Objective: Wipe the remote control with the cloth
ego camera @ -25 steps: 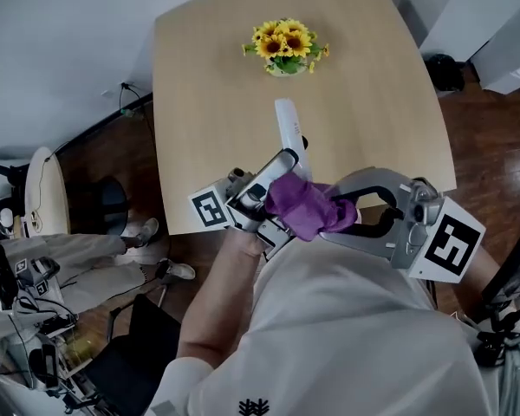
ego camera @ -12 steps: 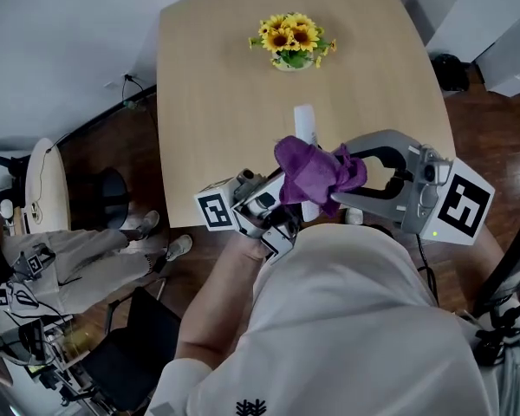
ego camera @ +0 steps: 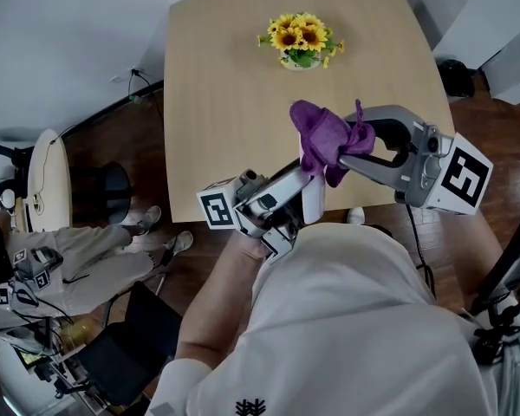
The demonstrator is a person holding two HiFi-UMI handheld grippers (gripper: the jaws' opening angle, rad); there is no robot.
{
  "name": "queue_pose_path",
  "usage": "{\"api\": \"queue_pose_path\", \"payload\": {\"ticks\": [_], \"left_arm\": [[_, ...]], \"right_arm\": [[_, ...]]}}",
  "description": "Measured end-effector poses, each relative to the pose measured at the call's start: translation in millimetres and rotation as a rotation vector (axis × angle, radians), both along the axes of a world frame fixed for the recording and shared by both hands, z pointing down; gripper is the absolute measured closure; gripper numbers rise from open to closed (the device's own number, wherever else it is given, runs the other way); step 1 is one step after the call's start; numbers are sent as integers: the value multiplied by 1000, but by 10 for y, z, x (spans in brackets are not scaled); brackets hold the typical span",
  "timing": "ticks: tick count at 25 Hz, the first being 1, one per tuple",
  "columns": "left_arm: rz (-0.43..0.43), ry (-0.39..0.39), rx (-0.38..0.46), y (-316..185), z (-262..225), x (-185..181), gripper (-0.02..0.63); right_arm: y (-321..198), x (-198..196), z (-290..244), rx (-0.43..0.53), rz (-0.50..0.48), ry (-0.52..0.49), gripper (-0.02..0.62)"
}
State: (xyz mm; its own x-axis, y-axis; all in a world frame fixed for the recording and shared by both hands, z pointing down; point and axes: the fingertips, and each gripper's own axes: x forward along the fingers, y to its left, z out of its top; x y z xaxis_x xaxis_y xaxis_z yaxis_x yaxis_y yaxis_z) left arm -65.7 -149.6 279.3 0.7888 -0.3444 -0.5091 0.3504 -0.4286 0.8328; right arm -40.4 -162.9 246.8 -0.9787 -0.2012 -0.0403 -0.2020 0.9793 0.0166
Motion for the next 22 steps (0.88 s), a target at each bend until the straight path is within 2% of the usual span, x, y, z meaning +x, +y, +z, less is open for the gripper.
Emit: {"api": "queue_pose_path", "payload": {"ticks": [2, 6, 11, 16, 22], "left_arm": [[11, -2, 7, 72, -36, 13, 322], [28, 5, -3, 106, -16, 32, 322], [11, -17, 6, 80, 10, 50, 322], [-7, 1, -30, 32, 26, -38, 322], [-19, 13, -36, -50, 47, -84, 322]], "right_arm": [[-115, 46, -19, 19, 57, -6, 469], [-383, 187, 82, -11, 173, 32, 469], [-406, 341, 93, -24, 216, 17, 469], [63, 298, -52, -47, 104, 1, 469], [922, 42, -25, -48, -197, 49, 469]]}}
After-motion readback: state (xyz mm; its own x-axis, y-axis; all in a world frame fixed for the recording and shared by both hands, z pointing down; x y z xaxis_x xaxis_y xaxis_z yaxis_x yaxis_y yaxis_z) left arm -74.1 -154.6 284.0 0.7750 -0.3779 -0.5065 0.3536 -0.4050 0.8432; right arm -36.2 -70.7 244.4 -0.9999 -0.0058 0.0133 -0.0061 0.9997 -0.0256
